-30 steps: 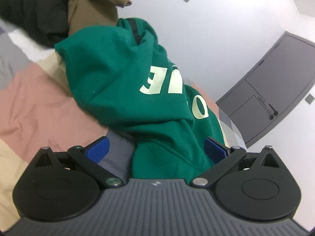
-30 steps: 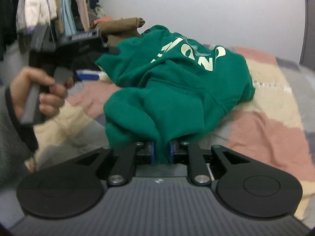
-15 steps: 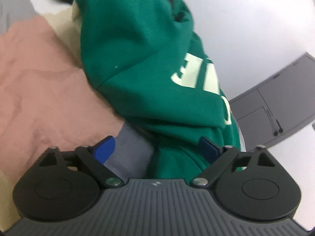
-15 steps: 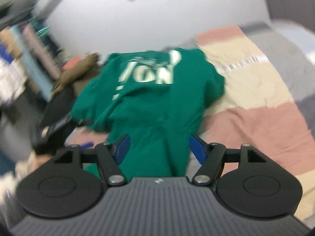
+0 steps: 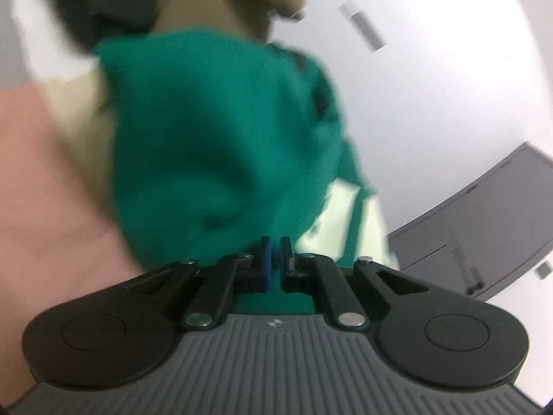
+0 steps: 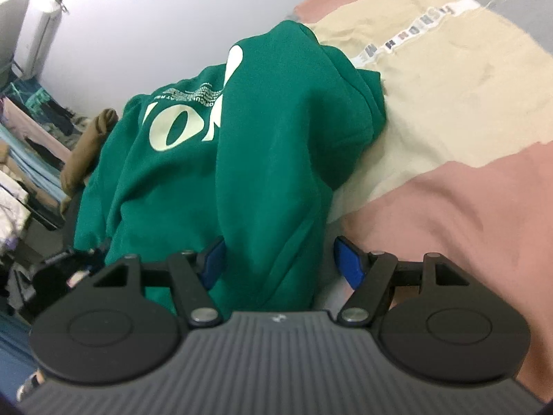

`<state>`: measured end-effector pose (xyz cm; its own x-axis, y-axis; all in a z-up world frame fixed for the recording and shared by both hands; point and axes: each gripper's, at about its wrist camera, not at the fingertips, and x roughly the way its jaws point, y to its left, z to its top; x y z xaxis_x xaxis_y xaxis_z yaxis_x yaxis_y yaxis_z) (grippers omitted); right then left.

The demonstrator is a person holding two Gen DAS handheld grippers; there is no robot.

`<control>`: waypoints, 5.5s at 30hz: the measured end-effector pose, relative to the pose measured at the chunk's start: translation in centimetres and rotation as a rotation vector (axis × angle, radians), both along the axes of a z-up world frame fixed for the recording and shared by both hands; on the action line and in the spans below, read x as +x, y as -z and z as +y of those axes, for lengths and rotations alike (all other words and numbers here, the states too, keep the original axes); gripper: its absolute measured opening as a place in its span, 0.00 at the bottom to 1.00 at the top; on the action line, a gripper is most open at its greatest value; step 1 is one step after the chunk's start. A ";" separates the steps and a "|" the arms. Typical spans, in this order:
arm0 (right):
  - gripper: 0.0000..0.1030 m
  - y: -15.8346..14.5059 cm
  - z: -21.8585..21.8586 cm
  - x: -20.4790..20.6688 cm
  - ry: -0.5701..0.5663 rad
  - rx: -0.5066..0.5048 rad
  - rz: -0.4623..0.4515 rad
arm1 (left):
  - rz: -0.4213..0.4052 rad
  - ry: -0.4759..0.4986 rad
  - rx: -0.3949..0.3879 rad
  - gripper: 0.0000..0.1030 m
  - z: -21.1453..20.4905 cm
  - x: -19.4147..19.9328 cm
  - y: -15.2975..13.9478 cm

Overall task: Fold large clothes
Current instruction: 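Lift the hoodie with both closed tools and shake it out, then raise the hoodie high with both tools to let it hang open, then lower the hoodie onto the quilt and open both tools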

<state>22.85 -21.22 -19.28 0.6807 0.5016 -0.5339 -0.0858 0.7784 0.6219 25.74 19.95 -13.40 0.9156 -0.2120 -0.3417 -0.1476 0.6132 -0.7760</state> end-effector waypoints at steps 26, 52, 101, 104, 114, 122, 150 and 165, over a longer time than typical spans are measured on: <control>0.08 -3.2 -2.6 1.1 0.010 0.038 -0.282 | 0.209 0.351 0.102 0.60 -9.2 -3.2 2.0; 0.07 -8.6 -1.8 -7.5 -0.107 -0.024 -0.413 | 0.003 0.484 0.108 0.04 -15.6 -17.4 -7.4; 0.07 -6.2 -2.5 -7.3 -0.038 0.002 -0.315 | -0.075 0.134 -0.121 0.05 -7.1 -11.0 -5.2; 0.07 -8.9 -2.3 -9.9 -0.052 0.006 -0.454 | -0.145 0.131 -0.124 0.05 -6.6 -13.1 -7.0; 0.07 -20.5 -2.6 -15.3 -0.070 0.010 -0.701 | -0.350 0.149 -0.058 0.05 -5.0 -19.3 -17.0; 0.07 -35.2 -1.5 -17.1 -0.119 -0.055 -0.862 | -0.503 0.162 0.115 0.05 -4.2 -20.4 -31.6; 0.07 -31.5 -0.3 8.1 0.060 -0.293 -0.697 | -0.215 0.161 0.429 0.06 -7.6 11.1 -25.3; 0.06 -8.4 2.4 25.4 0.081 -0.467 -0.461 | 0.139 0.186 0.431 0.09 -6.6 28.6 -2.4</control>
<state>48.24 -18.85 -10.89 0.9175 0.2254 -0.3277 -0.1920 0.9726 0.1314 54.35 13.31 -11.03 0.8151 -0.1801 -0.5507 -0.0892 0.9002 -0.4263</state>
